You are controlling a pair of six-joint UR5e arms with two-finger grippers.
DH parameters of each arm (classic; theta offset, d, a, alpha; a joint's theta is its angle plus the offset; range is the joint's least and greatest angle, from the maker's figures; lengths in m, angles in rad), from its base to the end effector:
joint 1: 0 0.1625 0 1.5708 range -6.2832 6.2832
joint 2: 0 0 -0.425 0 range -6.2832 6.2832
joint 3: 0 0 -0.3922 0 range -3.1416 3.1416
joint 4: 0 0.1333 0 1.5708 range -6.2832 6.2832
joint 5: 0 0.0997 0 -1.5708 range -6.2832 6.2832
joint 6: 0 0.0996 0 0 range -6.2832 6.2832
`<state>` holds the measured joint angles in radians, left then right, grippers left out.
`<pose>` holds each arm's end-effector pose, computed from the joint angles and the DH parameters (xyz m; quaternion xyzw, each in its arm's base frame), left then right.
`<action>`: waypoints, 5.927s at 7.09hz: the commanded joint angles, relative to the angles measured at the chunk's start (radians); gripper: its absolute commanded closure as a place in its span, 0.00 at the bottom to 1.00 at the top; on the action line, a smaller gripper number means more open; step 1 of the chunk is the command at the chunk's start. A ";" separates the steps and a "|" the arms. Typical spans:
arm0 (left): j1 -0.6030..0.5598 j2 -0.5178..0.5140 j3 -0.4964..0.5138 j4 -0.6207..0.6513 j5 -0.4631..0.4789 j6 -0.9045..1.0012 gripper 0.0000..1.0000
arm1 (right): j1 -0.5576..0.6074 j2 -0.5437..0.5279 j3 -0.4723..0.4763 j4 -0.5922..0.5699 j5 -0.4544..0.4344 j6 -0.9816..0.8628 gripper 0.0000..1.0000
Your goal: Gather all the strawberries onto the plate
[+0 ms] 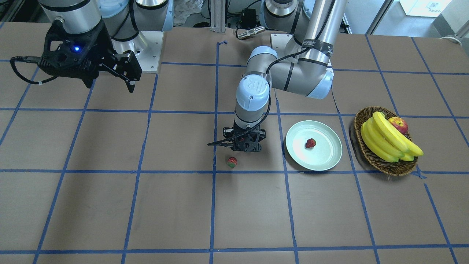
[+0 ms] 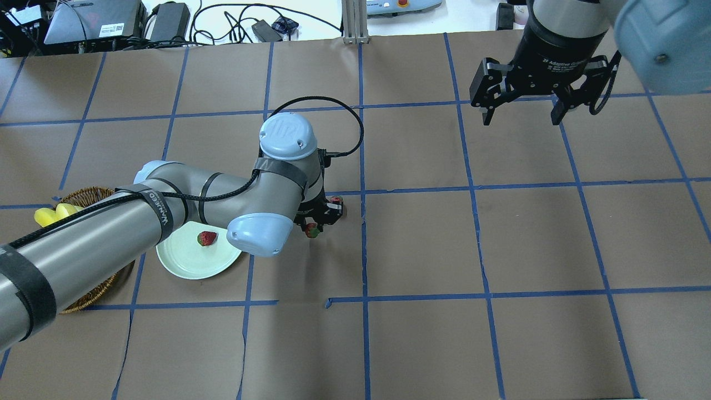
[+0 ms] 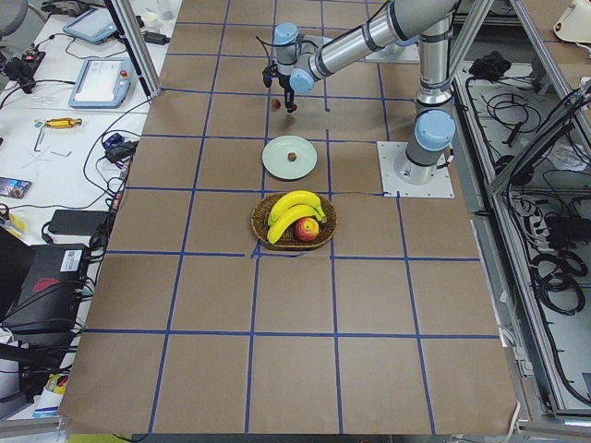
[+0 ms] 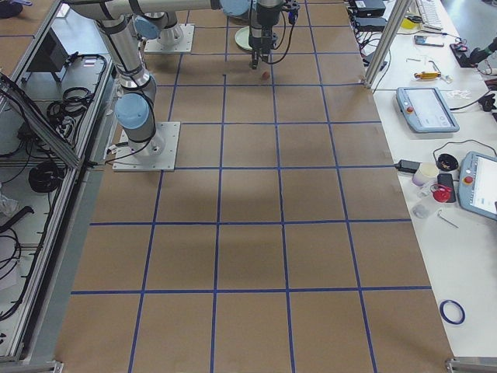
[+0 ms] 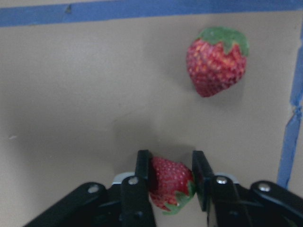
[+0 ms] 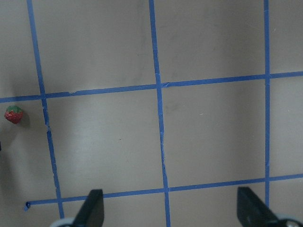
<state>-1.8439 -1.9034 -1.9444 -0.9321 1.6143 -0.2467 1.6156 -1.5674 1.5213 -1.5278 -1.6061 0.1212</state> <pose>-0.2671 -0.4755 0.2037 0.0139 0.9991 0.0270 0.0297 0.1517 -0.4869 0.5063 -0.0382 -0.9991 0.0030 0.0175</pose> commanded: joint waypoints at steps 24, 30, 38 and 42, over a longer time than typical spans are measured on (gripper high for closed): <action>-0.024 -0.183 0.157 0.082 -0.093 -0.002 0.66 | 0.001 0.006 -0.001 0.002 0.002 0.000 0.00; 0.202 0.034 0.023 -0.076 0.039 0.322 0.78 | 0.001 0.007 -0.001 0.000 0.000 0.000 0.00; 0.453 0.134 -0.056 -0.062 0.050 0.624 0.00 | 0.001 0.007 -0.001 -0.003 0.002 0.000 0.00; 0.255 0.274 0.208 -0.306 0.015 0.349 0.00 | 0.001 0.007 -0.001 0.000 0.002 0.000 0.00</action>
<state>-1.5086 -1.6544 -1.8562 -1.1245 1.6397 0.2271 1.6168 -1.5601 1.5201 -1.5286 -1.6045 0.1212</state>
